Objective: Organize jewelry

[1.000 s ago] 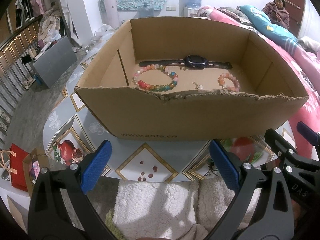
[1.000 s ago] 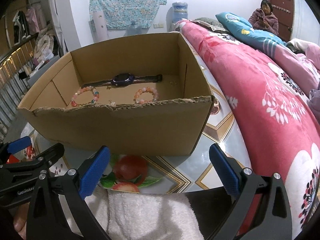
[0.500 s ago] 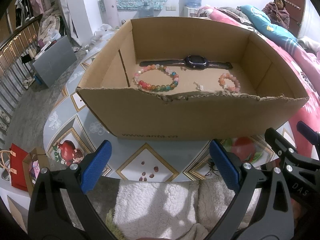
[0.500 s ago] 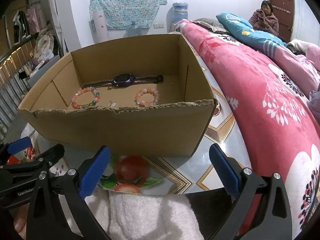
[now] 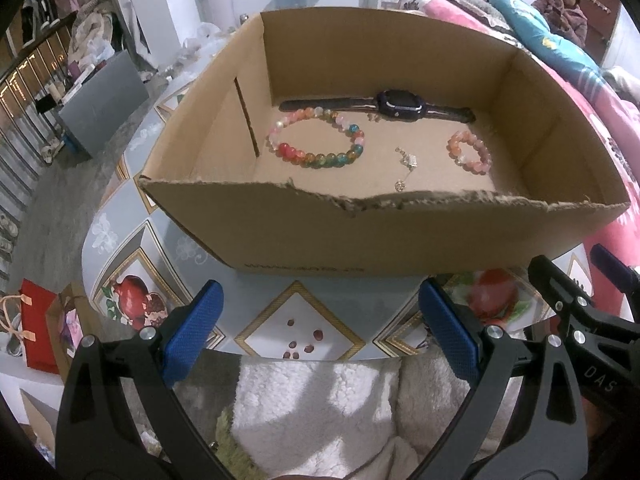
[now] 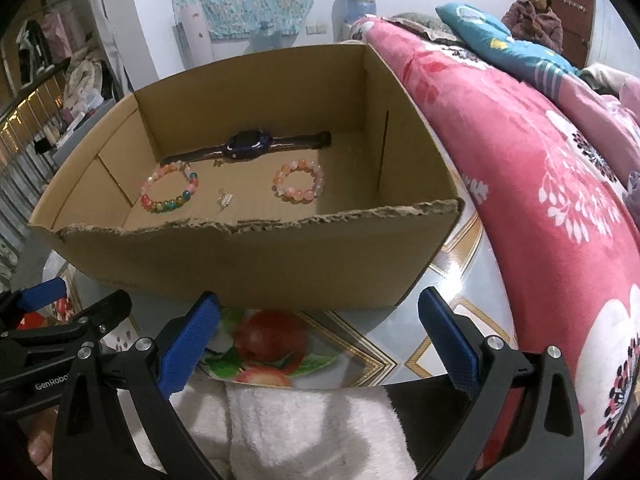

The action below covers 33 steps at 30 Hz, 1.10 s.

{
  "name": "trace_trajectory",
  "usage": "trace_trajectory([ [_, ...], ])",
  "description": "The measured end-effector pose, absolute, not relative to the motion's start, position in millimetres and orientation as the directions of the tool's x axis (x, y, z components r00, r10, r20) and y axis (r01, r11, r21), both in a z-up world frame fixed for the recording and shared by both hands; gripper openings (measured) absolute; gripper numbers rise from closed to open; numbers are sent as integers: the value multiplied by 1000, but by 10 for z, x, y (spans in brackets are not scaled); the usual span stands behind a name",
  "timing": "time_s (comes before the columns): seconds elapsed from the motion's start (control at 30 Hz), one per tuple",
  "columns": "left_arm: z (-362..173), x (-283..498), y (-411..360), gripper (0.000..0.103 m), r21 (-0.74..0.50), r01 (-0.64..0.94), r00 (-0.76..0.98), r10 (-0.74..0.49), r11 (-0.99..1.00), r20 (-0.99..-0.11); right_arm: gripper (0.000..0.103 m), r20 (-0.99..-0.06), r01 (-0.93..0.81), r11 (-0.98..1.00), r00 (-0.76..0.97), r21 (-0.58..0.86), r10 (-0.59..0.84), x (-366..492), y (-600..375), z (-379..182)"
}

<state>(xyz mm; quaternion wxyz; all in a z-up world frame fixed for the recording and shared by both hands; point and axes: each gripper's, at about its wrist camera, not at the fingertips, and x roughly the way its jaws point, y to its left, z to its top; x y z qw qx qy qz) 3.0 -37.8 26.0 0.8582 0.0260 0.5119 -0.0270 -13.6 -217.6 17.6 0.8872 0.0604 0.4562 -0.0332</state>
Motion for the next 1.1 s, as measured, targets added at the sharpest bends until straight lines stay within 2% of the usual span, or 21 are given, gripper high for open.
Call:
trace_trajectory([
  [1.1,323,137,-376,94,17,77,456,-20,997,-890,97,-849,152,985,529,82,-11,15,-2208,175],
])
